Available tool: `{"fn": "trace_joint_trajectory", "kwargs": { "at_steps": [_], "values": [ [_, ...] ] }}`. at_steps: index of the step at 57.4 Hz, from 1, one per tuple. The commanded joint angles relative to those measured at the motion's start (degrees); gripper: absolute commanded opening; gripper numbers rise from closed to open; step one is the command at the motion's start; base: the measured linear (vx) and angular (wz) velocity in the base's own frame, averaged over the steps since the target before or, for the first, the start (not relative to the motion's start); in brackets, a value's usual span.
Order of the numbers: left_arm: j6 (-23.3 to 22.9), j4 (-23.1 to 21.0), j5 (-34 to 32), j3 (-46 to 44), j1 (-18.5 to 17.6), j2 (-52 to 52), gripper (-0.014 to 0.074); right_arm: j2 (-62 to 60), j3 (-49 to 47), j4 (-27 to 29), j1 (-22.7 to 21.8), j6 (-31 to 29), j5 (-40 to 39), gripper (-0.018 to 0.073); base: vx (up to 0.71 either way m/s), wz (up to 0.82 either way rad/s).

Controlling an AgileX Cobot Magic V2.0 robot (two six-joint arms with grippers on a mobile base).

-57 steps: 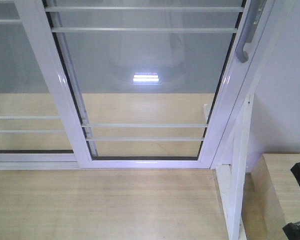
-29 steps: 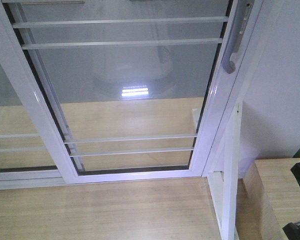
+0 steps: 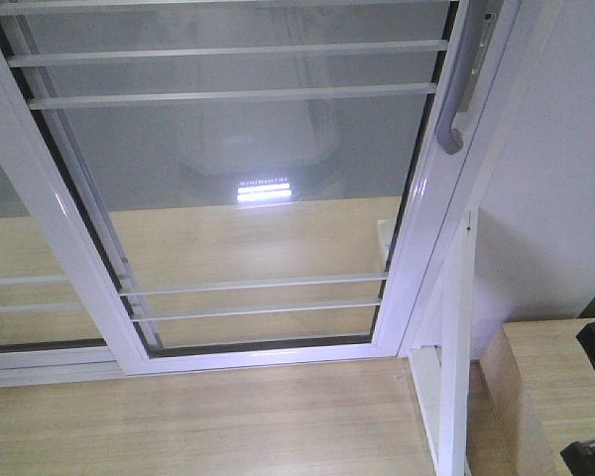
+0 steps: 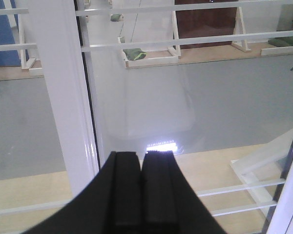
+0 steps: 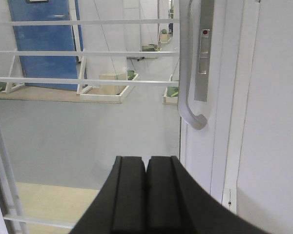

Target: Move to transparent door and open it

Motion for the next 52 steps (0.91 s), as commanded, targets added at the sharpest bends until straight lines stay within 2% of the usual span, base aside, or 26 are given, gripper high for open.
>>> {"fn": "trace_joint_trajectory", "kwargs": {
  "at_steps": [1, 52],
  "values": [
    [-0.41, -0.26, -4.63, 1.74, 0.16, -0.79, 0.0004, -0.81, 0.79, -0.29, -0.32, -0.55, -4.30, -0.0005, 0.05, 0.00],
    [-0.41, -0.26, -4.63, 1.74, 0.17, -0.73, 0.0004, -0.81, 0.79, -0.29, 0.03, -0.55, -4.30, -0.0005, 0.01, 0.01]
  ]
}}
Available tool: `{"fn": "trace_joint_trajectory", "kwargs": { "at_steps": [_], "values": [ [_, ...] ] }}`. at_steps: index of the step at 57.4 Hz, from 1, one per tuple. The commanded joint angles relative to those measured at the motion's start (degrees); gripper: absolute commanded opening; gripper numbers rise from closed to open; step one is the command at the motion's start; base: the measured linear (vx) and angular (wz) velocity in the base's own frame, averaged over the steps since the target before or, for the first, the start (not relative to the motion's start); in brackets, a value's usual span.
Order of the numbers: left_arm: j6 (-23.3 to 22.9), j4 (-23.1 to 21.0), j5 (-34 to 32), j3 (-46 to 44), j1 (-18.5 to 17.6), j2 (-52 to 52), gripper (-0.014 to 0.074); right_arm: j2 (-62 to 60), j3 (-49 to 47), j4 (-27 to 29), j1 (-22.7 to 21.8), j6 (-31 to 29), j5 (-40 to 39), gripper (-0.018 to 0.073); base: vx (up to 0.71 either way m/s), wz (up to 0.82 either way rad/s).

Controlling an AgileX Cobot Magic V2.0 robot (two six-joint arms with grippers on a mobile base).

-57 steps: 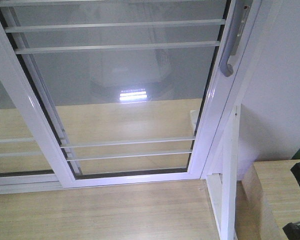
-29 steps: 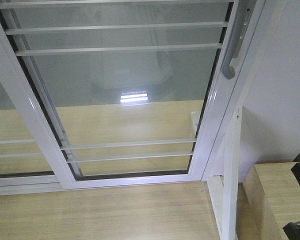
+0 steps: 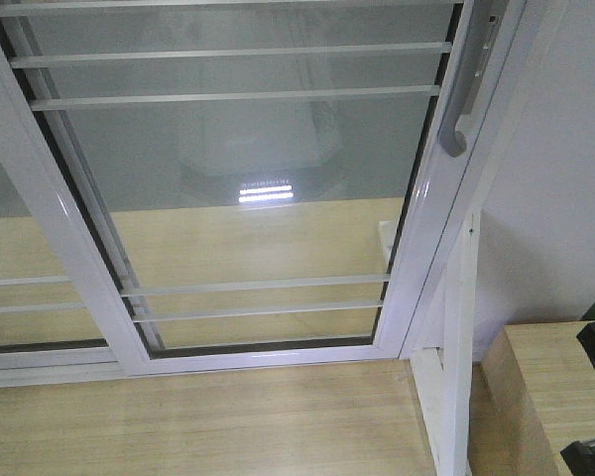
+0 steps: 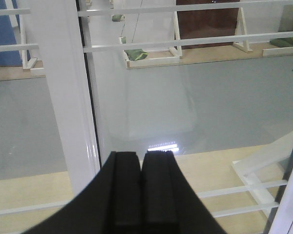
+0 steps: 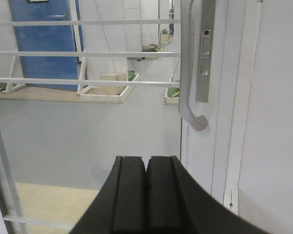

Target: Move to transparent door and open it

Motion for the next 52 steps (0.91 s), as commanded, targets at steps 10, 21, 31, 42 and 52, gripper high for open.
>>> {"fn": "trace_joint_trajectory", "kwargs": {
  "at_steps": [10, 21, 31, 42, 52],
  "values": [
    [-0.41, -0.26, -4.63, 1.74, 0.17, -0.73, 0.0004, -0.81, 0.79, -0.29, 0.03, -0.55, -4.30, -0.0005, 0.00, 0.00],
    [-0.41, -0.26, -4.63, 1.74, 0.17, -0.73, 0.0004, -0.81, 0.79, -0.29, 0.03, -0.55, -4.30, -0.0005, 0.00, 0.00],
    [-0.41, -0.03, -6.06, 1.53, 0.17, -0.73, 0.0004, -0.81, 0.79, -0.36, 0.03, -1.12, -5.49, -0.0005, 0.00, 0.00],
    [-0.96, -0.31, -12.33, 1.31, 0.17, -0.73, 0.0004, -0.81, 0.66, -0.29, 0.03, -2.32, -11.03, -0.0005, 0.00, 0.00],
    [-9.55, -7.41, -24.54, -0.76, 0.17, -0.73, 0.0004, -0.81, -0.71, -0.29, 0.03, -2.32, -19.07, -0.0005, 0.00, 0.00]
  ]
}}
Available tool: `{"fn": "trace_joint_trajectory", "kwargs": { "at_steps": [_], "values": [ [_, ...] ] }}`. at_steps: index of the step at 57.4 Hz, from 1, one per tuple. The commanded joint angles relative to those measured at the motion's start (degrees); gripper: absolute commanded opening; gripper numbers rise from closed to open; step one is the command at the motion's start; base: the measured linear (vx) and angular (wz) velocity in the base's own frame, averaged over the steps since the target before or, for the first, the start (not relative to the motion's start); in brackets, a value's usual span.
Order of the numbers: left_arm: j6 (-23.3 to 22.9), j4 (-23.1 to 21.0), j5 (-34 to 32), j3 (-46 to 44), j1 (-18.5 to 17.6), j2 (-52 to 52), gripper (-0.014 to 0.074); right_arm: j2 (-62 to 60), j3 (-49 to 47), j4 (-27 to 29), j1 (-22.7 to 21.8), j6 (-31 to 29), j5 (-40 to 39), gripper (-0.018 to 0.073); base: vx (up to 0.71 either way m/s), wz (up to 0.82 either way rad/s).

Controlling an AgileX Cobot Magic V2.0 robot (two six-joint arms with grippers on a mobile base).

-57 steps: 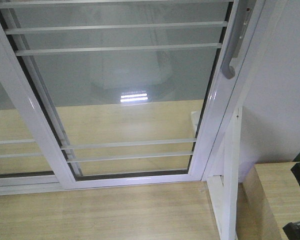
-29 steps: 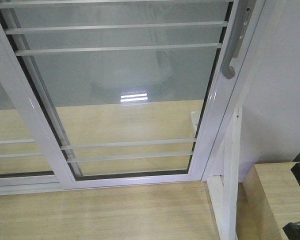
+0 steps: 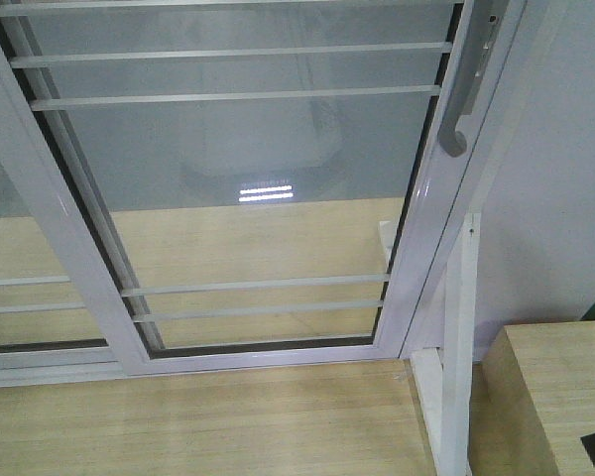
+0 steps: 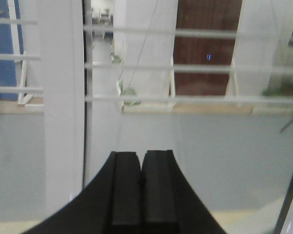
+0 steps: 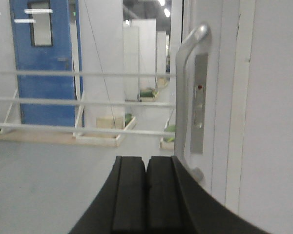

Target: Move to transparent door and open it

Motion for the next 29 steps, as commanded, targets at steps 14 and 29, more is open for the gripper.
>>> {"fn": "trace_joint_trajectory", "kwargs": {
  "at_steps": [14, 29],
  "values": [
    [0.94, -3.16, -10.16, -10.98, 0.17, 6.09, 0.0004, 7.86, -14.61, -0.06, 0.03, -3.64, -1.61, -0.0005, 0.00, 0.00],
    [2.56, -2.49, -9.88, -25.68, 0.17, 30.54, 0.0004, 32.84, -35.00, -0.10, 0.03, -4.93, 1.98, -0.0005, 0.00, 0.00]
  ]
}}
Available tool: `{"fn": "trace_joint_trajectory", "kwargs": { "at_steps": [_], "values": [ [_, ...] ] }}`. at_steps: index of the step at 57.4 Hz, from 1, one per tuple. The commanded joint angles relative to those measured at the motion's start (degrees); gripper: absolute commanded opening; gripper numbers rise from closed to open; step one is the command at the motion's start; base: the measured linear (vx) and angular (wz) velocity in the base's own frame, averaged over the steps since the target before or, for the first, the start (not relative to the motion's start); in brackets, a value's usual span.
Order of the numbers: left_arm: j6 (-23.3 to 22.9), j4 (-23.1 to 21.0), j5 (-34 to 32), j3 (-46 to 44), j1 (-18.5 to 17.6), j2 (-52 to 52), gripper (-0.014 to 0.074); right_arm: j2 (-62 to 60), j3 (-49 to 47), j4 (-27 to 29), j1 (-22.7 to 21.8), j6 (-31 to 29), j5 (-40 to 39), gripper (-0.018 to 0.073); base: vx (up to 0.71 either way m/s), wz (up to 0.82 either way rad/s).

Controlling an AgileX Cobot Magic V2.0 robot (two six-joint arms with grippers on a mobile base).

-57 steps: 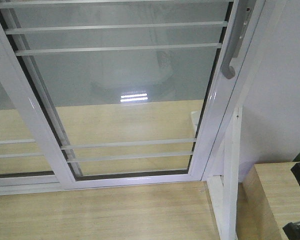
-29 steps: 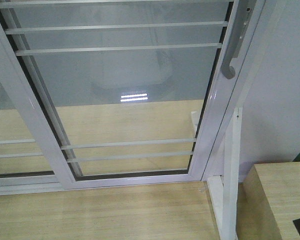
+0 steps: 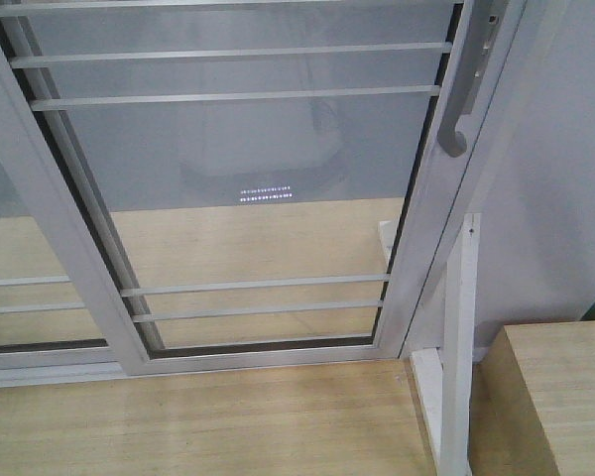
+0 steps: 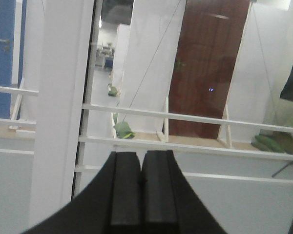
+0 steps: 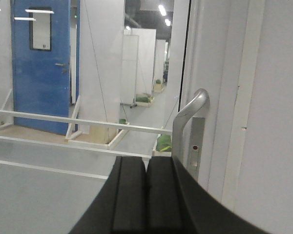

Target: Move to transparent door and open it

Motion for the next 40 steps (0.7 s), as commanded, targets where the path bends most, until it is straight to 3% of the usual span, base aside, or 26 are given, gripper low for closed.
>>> {"fn": "trace_joint_trajectory", "kwargs": {
  "at_steps": [1, 12, 19, 40],
  "values": [
    [0.53, 0.42, -4.24, -7.40, 0.17, 9.50, 0.0004, 8.90, -7.73, -0.33, 0.03, -0.59, -2.59, -0.0005, 0.00, 0.00],
    [0.53, 5.54, -4.51, -17.97, 0.17, 24.72, 0.0004, 23.65, -17.50, -0.33, 0.03, -0.59, -2.94, -0.0005, 0.00, 0.00],
    [0.28, 5.38, -5.05, -21.00, 0.17, 30.53, 0.0004, 28.64, -19.19, -0.23, 0.03, -0.46, -6.70, -0.0005, 0.00, 0.00],
    [0.44, 5.43, -6.03, -21.41, 0.17, 33.42, 0.0006, 31.90, -19.07, -0.03, 0.03, 0.37, -8.34, -0.0001, 0.00, 0.00]
  ]
}}
